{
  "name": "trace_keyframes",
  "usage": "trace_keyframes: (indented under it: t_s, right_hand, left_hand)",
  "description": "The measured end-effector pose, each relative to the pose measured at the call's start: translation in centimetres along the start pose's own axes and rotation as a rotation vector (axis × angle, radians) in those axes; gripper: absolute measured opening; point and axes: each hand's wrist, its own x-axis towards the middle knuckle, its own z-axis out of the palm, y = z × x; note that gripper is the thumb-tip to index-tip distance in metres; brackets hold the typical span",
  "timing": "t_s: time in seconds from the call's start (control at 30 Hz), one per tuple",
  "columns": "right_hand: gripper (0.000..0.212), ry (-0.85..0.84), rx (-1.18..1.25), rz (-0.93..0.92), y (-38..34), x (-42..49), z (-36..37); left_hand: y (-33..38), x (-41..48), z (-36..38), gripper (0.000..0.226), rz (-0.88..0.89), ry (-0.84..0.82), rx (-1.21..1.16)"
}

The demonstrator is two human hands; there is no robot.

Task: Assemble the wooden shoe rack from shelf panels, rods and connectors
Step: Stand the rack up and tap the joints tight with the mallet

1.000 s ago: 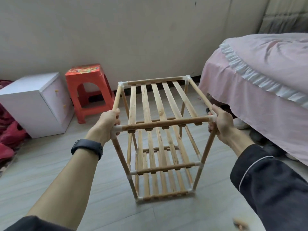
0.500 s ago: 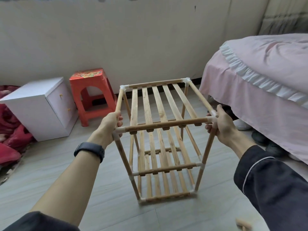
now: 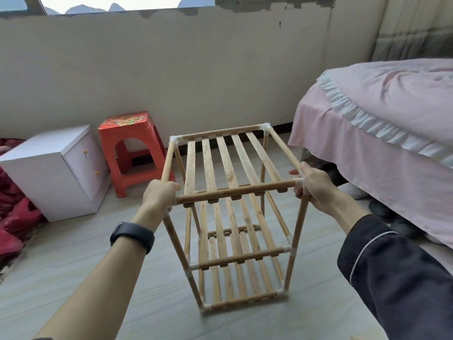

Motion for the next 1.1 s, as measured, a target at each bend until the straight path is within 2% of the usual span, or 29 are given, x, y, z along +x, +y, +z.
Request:
trace_keyframes:
  t_s: [0.2, 0.33, 0.4, 0.53, 0.67, 0.73, 0.8, 0.87, 0.93, 1.0, 1.1]
  right_hand:
    - [0.034, -0.146, -0.142, 0.013, -0.6, 1.7, 0.3]
    - [0.028, -0.272, 0.061, 0.101, -1.7, 3.0, 0.1]
    - [0.027, -0.252, 0.108, 0.08, -1.5, 3.6, 0.5]
    - [0.023, -0.172, -0.008, 0.025, -0.9, 4.5, 1.4]
    - [0.019, -0.181, -0.035, 0.017, -0.9, 3.7, 2.1]
    - [0.018, -0.153, -0.063, 0.022, -1.0, 2.6, 3.1]
    - [0.02, -0.119, -0.095, 0.018, -0.7, 1.4, 4.0]
    - [0.029, -0.121, -0.156, 0.018, -0.4, 0.0, 4.8]
    - [0.038, -0.183, -0.24, 0.03, -0.4, -1.9, 5.6]
    - [0.041, -0.31, -0.312, 0.052, -0.6, -4.1, 6.2]
    - [0.034, -0.664, -0.351, 0.112, -1.5, -6.4, 4.4]
  left_hand:
    - [0.6, 2.6, -0.8, 0.026, -0.002, 0.03, 0.185]
    - [1.2, 3.8, -0.6, 0.024, -0.014, 0.049, 0.254]
    - [1.2, 4.2, -0.3, 0.023, -0.011, 0.056, 0.286]
    - [1.1, 4.6, 0.1, 0.018, -0.003, 0.103, 0.31]
    - [1.6, 4.3, -0.9, 0.023, 0.015, 0.123, 0.319]
    - [1.8, 3.7, -1.8, 0.025, 0.102, 0.232, 0.416]
    - [1.6, 3.2, -2.0, 0.029, 0.237, 0.41, 0.538]
    - [1.6, 1.9, -1.3, 0.036, 0.334, 0.47, 0.555]
    - [1.7, 0.1, 0.5, 0.043, 0.349, 0.395, 0.543]
    - [1.9, -1.7, 2.4, 0.051, 0.274, 0.307, 0.471]
    - [2.0, -2.9, 3.0, 0.071, 0.182, 0.292, 0.253]
